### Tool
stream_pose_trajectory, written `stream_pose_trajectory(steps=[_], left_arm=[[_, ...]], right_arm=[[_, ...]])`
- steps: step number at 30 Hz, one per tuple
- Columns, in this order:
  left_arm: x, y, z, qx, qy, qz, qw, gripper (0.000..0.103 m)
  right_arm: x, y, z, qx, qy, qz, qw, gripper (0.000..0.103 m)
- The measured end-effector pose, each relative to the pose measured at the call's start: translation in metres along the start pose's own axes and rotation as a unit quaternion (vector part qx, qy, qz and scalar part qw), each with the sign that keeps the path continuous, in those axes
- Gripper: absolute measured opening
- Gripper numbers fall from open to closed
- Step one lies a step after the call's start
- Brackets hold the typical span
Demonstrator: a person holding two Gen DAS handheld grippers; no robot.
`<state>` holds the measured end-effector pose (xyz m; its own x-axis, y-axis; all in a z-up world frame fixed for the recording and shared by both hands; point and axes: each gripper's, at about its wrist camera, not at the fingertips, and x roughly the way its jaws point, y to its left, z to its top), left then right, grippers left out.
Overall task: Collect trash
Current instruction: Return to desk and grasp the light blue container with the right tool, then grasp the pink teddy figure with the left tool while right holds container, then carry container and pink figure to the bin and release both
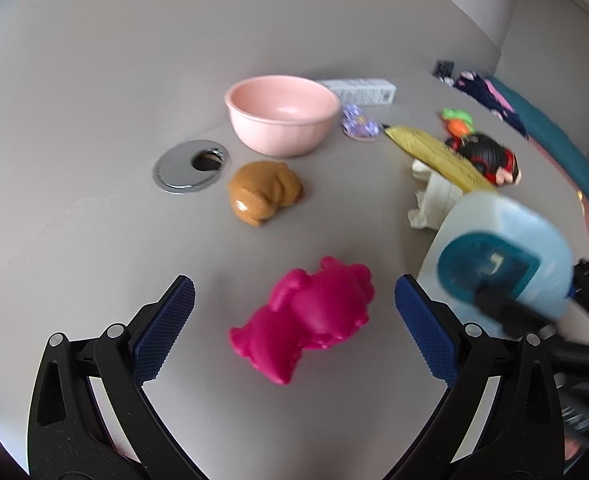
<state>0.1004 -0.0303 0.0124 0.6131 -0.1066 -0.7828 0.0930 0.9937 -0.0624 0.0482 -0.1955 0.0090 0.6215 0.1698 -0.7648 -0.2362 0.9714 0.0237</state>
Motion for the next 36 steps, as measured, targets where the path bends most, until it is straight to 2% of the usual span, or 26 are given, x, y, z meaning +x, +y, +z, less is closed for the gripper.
stream_pose_trajectory(steps=[1, 3, 12, 21, 28, 36], left_arm=[[0.002, -0.005, -0.002, 0.014, 0.004, 0.009, 0.9999, 0.080], [0.007, -0.011, -0.005, 0.029, 0.013, 0.021, 0.9993, 0.066], [-0.013, -0.029, -0.010, 0.043, -0.004, 0.000, 0.9991, 0.066], [-0.033, -0.075, -0.017, 0.061, -0.015, -0.010, 0.9980, 0.066], [-0.053, -0.138, -0.022, 0.090, -0.022, -0.040, 0.9949, 0.066], [-0.066, -0.228, -0.031, 0.147, -0.025, -0.080, 0.9856, 0.066]], right_arm=[[-0.002, -0.003, -0.001, 0.008, -0.002, 0.002, 1.000, 0.043], [-0.007, -0.012, -0.002, 0.026, -0.004, 0.007, 1.000, 0.042], [-0.039, -0.035, -0.014, 0.062, -0.026, 0.028, 0.997, 0.042], [-0.086, -0.074, -0.027, 0.087, -0.060, 0.016, 0.994, 0.042], [-0.125, -0.125, -0.056, 0.120, -0.081, 0.000, 0.989, 0.042], [-0.172, -0.191, -0.103, 0.172, -0.101, -0.037, 0.979, 0.042]])
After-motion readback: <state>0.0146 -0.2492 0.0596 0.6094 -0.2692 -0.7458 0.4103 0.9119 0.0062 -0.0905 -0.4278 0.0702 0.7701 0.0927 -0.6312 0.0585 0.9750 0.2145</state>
